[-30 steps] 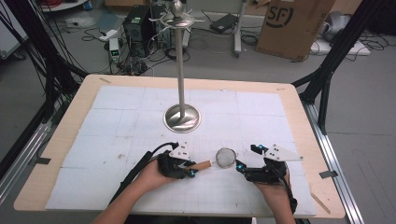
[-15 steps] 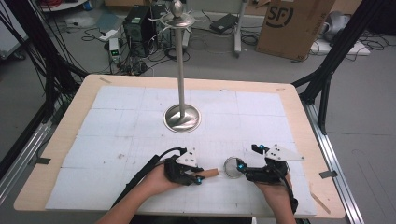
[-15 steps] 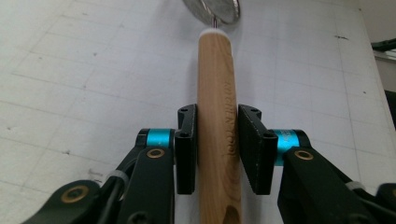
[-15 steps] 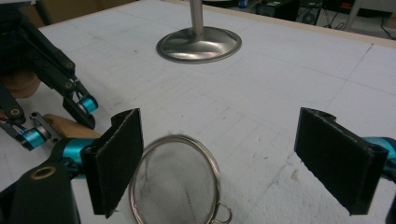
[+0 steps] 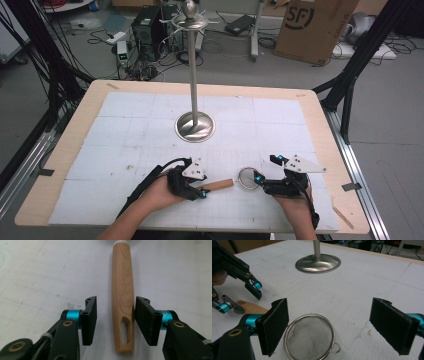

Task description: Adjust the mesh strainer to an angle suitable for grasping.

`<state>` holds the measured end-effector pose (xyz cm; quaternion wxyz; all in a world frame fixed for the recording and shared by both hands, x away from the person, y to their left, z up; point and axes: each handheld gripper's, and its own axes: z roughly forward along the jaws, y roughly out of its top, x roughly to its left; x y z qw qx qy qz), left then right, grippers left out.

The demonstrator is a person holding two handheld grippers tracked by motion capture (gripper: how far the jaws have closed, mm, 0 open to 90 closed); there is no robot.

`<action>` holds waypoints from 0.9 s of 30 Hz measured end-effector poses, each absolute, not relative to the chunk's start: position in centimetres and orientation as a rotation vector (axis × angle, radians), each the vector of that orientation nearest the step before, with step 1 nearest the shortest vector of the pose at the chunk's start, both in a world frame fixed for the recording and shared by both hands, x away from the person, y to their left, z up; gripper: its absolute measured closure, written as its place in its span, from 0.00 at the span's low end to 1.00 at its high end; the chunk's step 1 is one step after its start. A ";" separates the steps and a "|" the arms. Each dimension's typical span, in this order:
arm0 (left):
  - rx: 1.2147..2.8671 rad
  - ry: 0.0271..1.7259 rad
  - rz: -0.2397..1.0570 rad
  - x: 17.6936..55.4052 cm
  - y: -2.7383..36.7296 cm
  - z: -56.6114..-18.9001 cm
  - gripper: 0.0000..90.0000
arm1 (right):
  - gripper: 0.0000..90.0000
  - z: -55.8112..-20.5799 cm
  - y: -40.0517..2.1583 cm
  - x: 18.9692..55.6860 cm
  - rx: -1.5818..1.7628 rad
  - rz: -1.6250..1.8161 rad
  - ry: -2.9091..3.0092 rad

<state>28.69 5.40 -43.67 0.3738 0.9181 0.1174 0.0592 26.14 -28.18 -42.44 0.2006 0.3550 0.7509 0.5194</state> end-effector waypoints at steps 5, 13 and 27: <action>2.319 0.364 0.165 29.4 6.1 -43.5 0.58 | 0.16 -42.5 -28.1 26.2 0.988 1.445 2.105; 2.287 0.447 0.204 30.6 6.5 -43.9 0.57 | 0.16 -42.5 -28.3 26.2 1.000 1.474 2.092; 2.209 0.604 0.268 32.8 7.2 -44.2 0.53 | 0.16 -42.6 -28.4 26.3 1.008 1.469 2.095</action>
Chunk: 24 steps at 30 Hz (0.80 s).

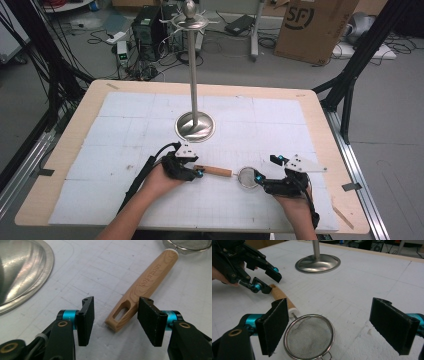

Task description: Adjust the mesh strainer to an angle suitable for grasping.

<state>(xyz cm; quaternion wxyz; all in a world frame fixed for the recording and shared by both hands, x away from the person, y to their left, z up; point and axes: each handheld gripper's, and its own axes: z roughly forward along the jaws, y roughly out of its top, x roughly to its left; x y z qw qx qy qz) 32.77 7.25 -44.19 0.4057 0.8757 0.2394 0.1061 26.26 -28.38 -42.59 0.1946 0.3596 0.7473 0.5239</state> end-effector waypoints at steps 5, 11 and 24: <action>2.195 0.650 0.287 33.2 7.4 -44.4 0.53 | 0.16 -42.6 -28.4 26.3 1.005 1.469 2.099; 2.186 0.698 0.311 33.8 7.3 -44.4 0.49 | 0.16 -42.7 -28.5 26.3 1.016 1.466 2.095; 2.110 0.712 0.333 33.2 10.1 -43.0 0.36 | 0.16 -42.7 -28.6 26.3 1.014 1.463 2.096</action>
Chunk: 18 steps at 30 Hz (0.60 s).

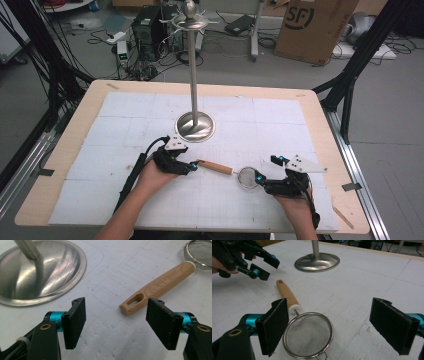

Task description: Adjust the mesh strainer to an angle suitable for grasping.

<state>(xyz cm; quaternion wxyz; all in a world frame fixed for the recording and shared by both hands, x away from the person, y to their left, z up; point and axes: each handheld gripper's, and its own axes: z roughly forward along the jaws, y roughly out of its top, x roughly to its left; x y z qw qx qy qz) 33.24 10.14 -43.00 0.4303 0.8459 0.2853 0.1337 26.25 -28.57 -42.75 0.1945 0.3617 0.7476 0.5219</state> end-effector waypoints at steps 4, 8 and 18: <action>2.065 0.720 0.344 32.8 12.2 -42.3 0.34 | 0.16 -42.7 -28.5 26.2 1.018 1.461 2.100; 2.018 0.708 0.362 32.4 14.0 -41.7 0.32 | 0.16 -42.7 -28.5 26.2 1.012 1.459 2.101; 1.938 0.698 0.387 31.7 16.9 -40.4 0.24 | 0.16 -42.7 -28.2 26.3 1.005 1.454 2.111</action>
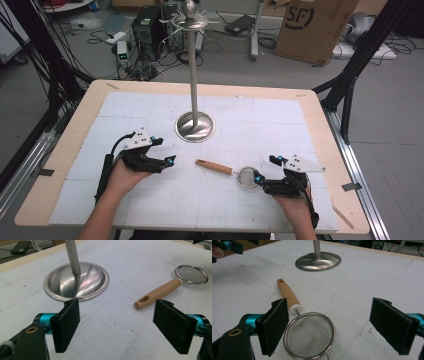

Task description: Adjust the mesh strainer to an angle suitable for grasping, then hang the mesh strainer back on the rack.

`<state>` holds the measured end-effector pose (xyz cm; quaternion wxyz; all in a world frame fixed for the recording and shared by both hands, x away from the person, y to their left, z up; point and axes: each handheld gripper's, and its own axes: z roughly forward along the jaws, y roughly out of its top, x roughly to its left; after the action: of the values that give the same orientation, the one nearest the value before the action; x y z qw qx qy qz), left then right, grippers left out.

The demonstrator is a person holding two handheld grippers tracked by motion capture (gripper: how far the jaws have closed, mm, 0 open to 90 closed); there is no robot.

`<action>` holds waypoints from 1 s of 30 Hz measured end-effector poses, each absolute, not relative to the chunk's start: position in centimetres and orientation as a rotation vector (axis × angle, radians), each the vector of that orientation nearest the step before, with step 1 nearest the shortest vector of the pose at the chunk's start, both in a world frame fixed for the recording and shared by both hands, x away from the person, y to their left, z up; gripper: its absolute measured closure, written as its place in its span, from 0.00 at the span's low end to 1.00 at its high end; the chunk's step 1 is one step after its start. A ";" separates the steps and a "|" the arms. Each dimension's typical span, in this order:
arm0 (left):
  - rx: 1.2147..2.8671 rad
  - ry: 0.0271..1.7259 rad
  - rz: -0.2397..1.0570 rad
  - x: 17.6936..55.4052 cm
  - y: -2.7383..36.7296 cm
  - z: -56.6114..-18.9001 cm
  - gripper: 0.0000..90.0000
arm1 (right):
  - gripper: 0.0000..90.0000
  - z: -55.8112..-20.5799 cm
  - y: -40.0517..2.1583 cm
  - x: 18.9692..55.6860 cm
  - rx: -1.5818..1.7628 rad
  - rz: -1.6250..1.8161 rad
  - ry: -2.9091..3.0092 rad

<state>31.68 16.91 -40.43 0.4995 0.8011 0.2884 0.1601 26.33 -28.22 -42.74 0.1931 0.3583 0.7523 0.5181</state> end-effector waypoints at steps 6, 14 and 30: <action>1.906 0.667 0.400 31.3 17.6 -40.3 0.21 | 0.16 -42.7 -28.2 26.5 1.011 1.452 2.109; 1.869 0.698 0.407 31.0 19.7 -40.9 0.19 | 0.16 -42.8 -27.6 26.7 0.998 1.446 2.125; 1.828 0.671 0.432 30.9 20.0 -40.6 0.20 | 0.16 -42.6 -26.9 26.8 0.965 1.444 2.139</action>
<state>30.89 20.04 -40.64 0.5427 0.7697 0.2827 0.1818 26.77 -26.86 -42.55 0.1918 0.3436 0.7619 0.5144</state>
